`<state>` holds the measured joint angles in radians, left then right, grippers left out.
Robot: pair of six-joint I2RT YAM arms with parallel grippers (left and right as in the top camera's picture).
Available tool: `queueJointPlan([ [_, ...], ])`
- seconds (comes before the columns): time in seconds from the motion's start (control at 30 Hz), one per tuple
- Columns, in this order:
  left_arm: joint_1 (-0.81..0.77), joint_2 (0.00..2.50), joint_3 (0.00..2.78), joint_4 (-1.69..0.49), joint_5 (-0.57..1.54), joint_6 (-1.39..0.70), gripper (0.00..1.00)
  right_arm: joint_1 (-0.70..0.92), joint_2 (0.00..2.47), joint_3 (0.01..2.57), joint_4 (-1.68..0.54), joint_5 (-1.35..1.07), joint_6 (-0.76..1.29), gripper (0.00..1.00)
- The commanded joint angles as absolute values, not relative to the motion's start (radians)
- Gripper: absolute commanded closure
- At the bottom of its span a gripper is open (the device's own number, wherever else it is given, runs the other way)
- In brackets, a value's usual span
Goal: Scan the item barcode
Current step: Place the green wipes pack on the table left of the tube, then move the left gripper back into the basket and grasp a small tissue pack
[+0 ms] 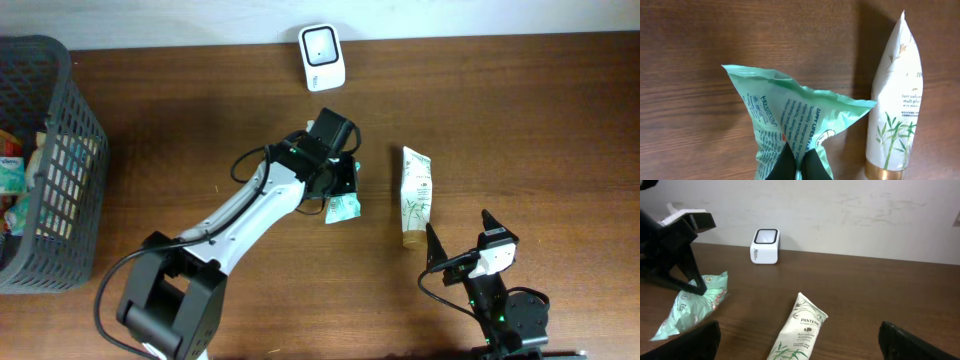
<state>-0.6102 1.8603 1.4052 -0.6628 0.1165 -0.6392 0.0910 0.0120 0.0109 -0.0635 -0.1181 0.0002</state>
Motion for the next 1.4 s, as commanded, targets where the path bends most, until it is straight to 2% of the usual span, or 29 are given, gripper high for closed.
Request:
queueJointPlan([
  [0.0,-0.632,1.876,1.401,-0.659,0.119,-0.689,1.0,0.084,0.006,0.006,-0.067,-0.123,0.004,0.01],
  [0.17,-0.68,1.897,1.401,-0.657,0.127,-0.689,1.0,0.084,0.006,0.006,-0.067,-0.123,0.004,0.01],
  [0.2,-0.684,1.898,1.401,-0.655,0.128,-0.689,0.96,0.084,0.006,0.006,-0.067,-0.123,0.004,0.01],
  [0.23,-0.688,1.898,1.401,-0.653,0.128,-0.688,0.85,0.084,0.006,0.006,-0.067,-0.123,0.004,0.01],
  [0.27,-0.688,1.898,1.401,-0.651,0.128,-0.688,0.55,0.084,0.006,0.006,-0.067,-0.123,0.004,0.01],
  [0.3,-0.688,1.898,1.401,-0.651,0.128,-0.688,0.31,0.084,0.006,0.006,-0.067,-0.123,0.004,0.01],
  [0.33,-0.688,1.898,1.401,-0.651,0.128,-0.688,0.22,0.084,0.006,0.006,-0.067,-0.123,0.004,0.01],
  [0.4,-0.688,1.897,1.404,-0.651,0.128,-0.686,0.13,0.084,0.006,0.006,-0.067,-0.123,0.004,0.01],
  [0.53,-0.655,1.854,1.456,-0.679,0.126,-0.581,0.05,0.084,0.006,0.006,-0.067,-0.123,0.004,0.01],
  [0.7,-0.512,1.677,1.539,-0.742,0.082,-0.425,0.01,0.084,0.006,0.006,-0.067,-0.123,0.004,0.01],
  [1.03,-0.02,1.298,1.544,-0.749,0.077,-0.339,0.01,0.084,0.006,0.006,-0.067,-0.123,0.004,0.01],
  [1.37,0.373,1.225,1.544,-0.815,-0.102,-0.338,0.01,0.084,0.006,0.006,-0.067,-0.123,0.004,0.01],
])
